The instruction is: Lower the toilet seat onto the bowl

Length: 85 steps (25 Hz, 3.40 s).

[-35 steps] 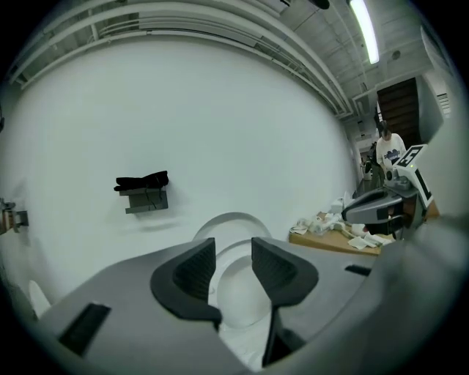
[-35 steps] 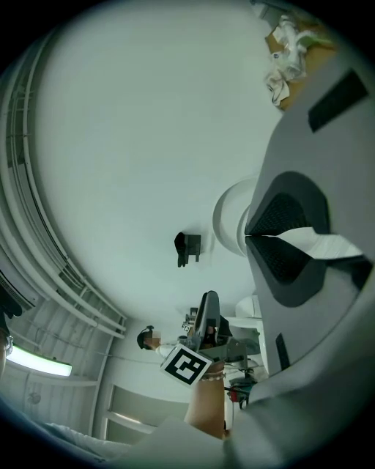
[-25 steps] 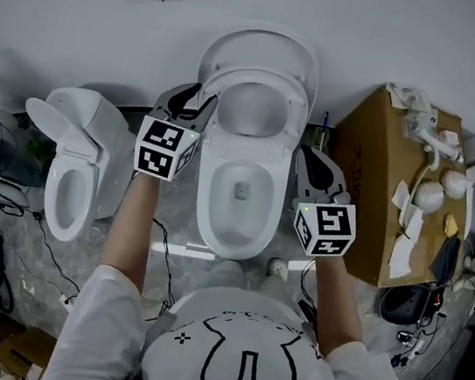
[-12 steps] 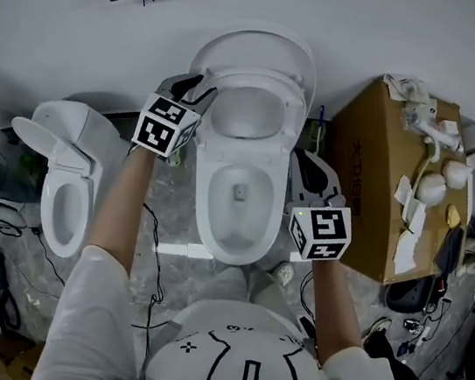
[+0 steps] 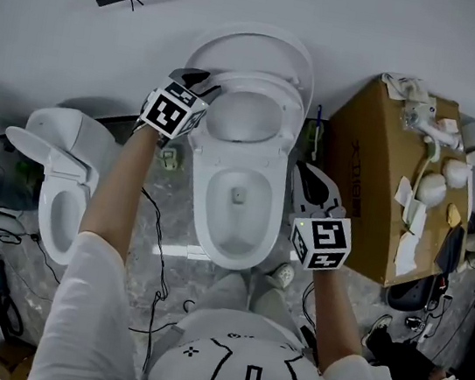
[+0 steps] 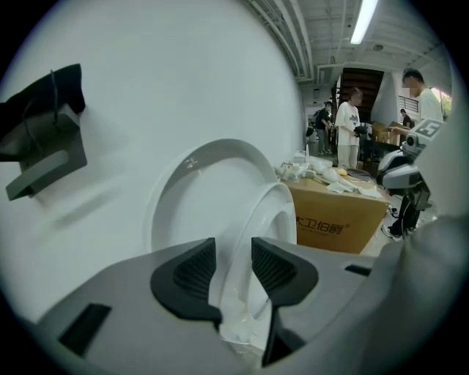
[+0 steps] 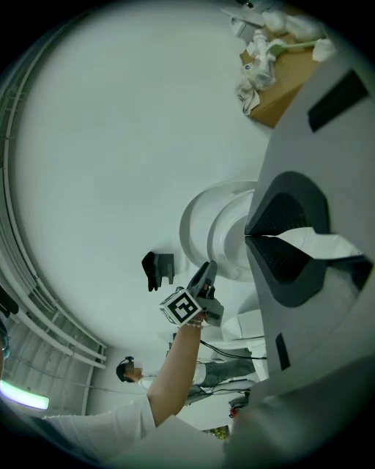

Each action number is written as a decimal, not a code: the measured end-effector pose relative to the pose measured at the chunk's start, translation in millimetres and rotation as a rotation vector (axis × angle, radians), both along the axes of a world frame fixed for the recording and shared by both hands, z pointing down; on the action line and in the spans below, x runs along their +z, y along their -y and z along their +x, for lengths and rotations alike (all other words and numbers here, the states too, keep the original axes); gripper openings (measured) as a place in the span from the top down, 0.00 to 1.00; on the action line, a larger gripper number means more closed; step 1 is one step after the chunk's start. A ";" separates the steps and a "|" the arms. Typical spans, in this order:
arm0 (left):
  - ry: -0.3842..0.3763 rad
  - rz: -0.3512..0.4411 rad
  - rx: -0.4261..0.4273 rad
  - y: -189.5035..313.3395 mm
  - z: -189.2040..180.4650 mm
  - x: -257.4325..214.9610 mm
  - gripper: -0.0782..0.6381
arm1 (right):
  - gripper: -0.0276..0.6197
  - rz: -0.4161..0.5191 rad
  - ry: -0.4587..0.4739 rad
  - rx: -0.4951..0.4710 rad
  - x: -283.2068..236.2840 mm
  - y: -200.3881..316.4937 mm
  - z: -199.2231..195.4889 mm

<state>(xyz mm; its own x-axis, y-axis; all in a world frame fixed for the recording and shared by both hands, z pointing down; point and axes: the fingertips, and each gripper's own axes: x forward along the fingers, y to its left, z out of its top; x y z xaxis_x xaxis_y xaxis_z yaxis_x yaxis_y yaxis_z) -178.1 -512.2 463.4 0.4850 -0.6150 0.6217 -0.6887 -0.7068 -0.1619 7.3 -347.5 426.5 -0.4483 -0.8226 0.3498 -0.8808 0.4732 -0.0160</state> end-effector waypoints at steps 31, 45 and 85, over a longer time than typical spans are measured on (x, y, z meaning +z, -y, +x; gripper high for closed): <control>-0.055 -0.124 -0.072 -39.0 1.2 13.2 0.68 | 0.91 -0.007 0.031 -0.011 -2.0 -43.9 7.0; 0.040 -0.120 -0.028 -111.1 9.0 17.8 0.68 | 0.91 0.041 0.041 -0.034 -24.1 -76.7 19.7; 0.256 -0.163 0.049 -259.3 17.2 69.9 0.65 | 0.91 -0.013 0.087 -0.067 5.1 -186.8 36.8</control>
